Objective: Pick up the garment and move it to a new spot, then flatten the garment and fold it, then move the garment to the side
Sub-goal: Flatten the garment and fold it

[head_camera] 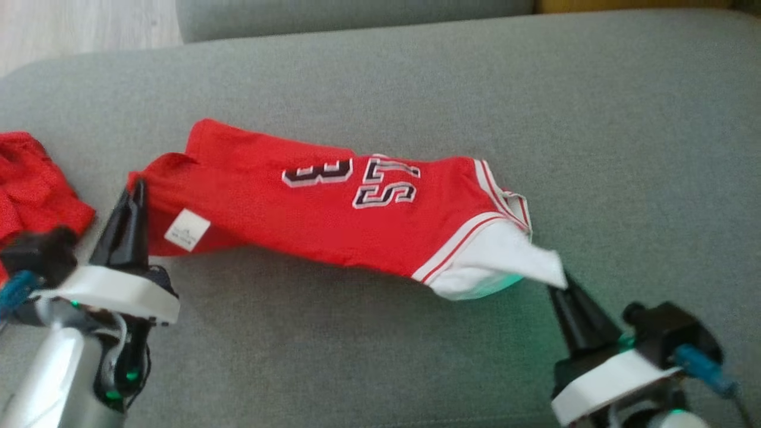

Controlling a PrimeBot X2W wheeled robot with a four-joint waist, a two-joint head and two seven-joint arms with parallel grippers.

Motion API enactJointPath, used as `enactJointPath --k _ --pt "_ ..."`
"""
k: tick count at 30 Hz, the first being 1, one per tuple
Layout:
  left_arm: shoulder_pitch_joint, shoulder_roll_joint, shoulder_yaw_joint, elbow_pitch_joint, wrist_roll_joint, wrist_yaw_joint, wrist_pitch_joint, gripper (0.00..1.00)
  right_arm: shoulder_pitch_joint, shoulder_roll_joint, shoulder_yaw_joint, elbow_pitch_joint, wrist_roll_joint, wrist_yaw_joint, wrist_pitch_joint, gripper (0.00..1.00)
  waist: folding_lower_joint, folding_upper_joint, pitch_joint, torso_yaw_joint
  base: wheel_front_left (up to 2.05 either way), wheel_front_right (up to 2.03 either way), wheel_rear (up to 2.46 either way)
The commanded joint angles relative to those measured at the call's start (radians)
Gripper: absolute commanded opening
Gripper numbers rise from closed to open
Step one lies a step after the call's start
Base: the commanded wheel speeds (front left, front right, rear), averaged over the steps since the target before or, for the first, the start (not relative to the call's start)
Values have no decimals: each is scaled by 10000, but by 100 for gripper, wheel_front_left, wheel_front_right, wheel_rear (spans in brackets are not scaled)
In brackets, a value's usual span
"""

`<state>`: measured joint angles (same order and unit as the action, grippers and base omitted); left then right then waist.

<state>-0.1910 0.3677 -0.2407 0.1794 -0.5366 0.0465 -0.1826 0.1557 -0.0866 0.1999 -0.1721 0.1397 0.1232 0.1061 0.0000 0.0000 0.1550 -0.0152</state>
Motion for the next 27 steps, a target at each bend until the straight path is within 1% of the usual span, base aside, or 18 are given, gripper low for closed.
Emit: enactJointPath --k 1,5,6,7,10,14,21,24,27 --pt "-251 551 585 -1110 155 236 126 0 -425 -341 -65 -845 46 75 158 0 0 0 -247 6 0 0 0" --pt "-373 840 609 -2473 365 493 575 0 -1179 -604 -600 -1589 148 75 420 0 0 0 -490 27 0 0 0" --pt "-373 840 609 -2473 365 493 575 0 -1179 -604 -600 -1589 148 75 420 0 0 0 -490 27 0 0 0" --pt "-475 919 612 -2754 421 538 708 0 -1431 -682 -770 -1735 181 75 499 0 0 0 -539 26 0 0 0" --pt "-978 1112 657 -3468 539 621 1038 0 -2356 -900 -1204 -2046 374 75 681 0 0 0 -667 16 0 0 0" --pt "-1938 1220 697 -4005 601 657 1389 0 -3654 -1104 -1562 -2149 721 75 951 0 0 0 -845 -1 0 0 0" --pt "-3892 1172 590 -4149 656 571 1805 0 -5674 -1526 -1665 -1617 1438 75 1281 0 0 0 -1052 -8 0 0 0" --pt "-4515 1026 463 -3783 534 442 1891 0 -6240 -1604 -1587 -1246 1636 75 1322 0 0 0 -1055 -8 0 0 0" --pt "-5078 834 333 -3119 357 252 1882 0 -6804 -1628 -1468 -755 1835 75 1291 0 0 0 -943 -13 0 0 0"
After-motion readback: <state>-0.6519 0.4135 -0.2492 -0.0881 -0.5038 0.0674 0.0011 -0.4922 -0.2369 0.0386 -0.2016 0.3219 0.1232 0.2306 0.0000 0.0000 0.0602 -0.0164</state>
